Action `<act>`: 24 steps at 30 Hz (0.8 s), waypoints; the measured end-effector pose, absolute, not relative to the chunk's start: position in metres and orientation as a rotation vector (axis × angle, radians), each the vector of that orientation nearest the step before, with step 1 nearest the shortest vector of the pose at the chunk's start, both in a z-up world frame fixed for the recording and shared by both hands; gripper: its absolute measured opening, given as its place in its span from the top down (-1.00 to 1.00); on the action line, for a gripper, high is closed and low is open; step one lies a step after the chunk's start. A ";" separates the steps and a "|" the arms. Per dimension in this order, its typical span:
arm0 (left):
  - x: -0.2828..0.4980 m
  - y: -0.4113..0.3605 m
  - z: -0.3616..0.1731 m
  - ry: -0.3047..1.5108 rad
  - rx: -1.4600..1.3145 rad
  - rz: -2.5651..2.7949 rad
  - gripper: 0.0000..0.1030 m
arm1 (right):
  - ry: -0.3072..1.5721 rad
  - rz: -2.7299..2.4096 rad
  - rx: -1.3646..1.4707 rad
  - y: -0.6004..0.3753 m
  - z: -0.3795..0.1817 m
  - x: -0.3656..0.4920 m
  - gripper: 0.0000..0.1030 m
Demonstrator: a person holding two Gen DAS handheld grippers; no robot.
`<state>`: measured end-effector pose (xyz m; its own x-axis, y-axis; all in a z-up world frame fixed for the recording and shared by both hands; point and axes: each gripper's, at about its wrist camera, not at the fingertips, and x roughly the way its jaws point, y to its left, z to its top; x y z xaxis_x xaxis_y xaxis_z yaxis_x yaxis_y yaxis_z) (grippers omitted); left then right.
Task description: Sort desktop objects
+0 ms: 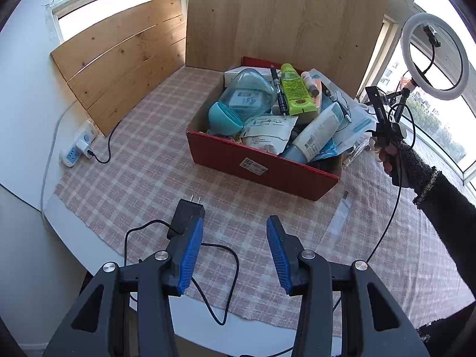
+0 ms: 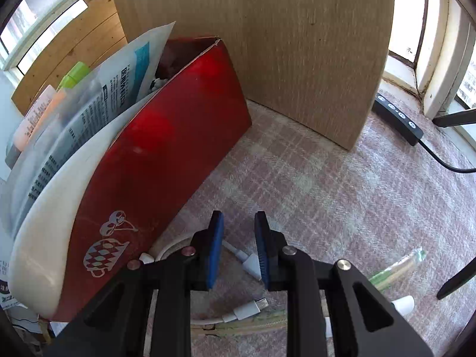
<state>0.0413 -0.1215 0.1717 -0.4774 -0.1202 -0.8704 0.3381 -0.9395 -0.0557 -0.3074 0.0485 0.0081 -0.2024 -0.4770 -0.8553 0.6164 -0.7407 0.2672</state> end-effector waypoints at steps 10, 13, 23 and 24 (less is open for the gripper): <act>0.023 -0.099 0.172 0.294 1.468 -2.557 0.18 | 0.248 -1.867 1.282 0.076 0.021 -0.224 0.62; 0.023 -0.098 0.172 0.311 1.469 -2.557 0.18 | 0.118 -1.932 1.232 0.073 0.030 -0.230 0.62; 0.046 -0.110 0.167 0.365 1.455 -2.493 0.18 | 0.099 -1.953 1.200 0.026 0.011 -0.236 0.63; 0.048 -0.111 0.166 0.375 1.455 -2.490 0.18 | 0.108 -1.942 1.206 0.024 0.009 -0.234 0.63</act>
